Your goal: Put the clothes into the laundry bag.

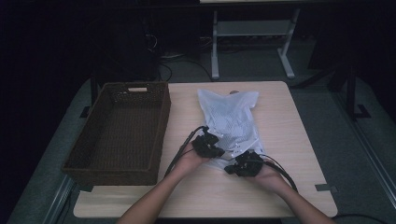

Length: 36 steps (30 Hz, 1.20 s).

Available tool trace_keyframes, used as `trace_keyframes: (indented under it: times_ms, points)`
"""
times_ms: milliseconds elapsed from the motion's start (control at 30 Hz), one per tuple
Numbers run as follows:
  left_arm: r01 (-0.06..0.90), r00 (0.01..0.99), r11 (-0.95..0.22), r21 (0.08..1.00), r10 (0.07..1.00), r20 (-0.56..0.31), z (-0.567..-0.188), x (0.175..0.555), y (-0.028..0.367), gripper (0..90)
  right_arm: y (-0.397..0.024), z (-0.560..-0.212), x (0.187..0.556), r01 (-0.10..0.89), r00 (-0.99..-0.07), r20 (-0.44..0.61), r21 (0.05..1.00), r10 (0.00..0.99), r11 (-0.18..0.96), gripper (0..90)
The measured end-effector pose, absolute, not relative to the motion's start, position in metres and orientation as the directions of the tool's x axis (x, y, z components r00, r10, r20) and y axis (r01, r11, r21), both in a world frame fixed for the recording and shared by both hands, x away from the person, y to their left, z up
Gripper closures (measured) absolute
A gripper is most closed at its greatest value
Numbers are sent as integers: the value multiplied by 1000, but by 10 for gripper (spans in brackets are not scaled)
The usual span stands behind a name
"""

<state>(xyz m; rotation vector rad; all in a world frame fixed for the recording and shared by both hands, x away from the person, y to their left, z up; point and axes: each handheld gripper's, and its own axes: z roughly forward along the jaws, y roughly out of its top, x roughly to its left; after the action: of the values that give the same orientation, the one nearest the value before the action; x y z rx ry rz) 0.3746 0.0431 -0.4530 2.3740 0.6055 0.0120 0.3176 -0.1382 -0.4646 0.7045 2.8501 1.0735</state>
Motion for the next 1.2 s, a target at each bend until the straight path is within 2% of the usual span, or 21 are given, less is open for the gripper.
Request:
trace_keyframes:
  times_ms: [133, 367, 600, 833, 1133, 1200]
  points:
    - [428, 889, -639, 639, 426, -170, -450, 374, 45, 829, -138, -464, 318, 409, -897, 143, 624, 418, 666, 872]
    - [446, 881, -577, 684, 417, -224, -432, 367, 60, 625, -150, -453, 321, 452, -871, 181, 657, 456, 603, 614]
    - [425, 886, -559, 712, 417, -202, -420, 346, 75, 472, -158, -443, 315, 458, -861, 180, 680, 475, 572, 426]
    - [432, 876, -551, 714, 445, -186, -418, 327, 89, 358, -166, -434, 308, 428, -863, 136, 708, 487, 562, 313]
    - [457, 850, -548, 700, 500, -164, -426, 308, 108, 245, -182, -431, 298, 420, -843, 92, 728, 530, 541, 242]
    - [453, 846, -551, 701, 513, -144, -427, 303, 111, 194, -186, -433, 294, 419, -840, 84, 728, 536, 542, 212]
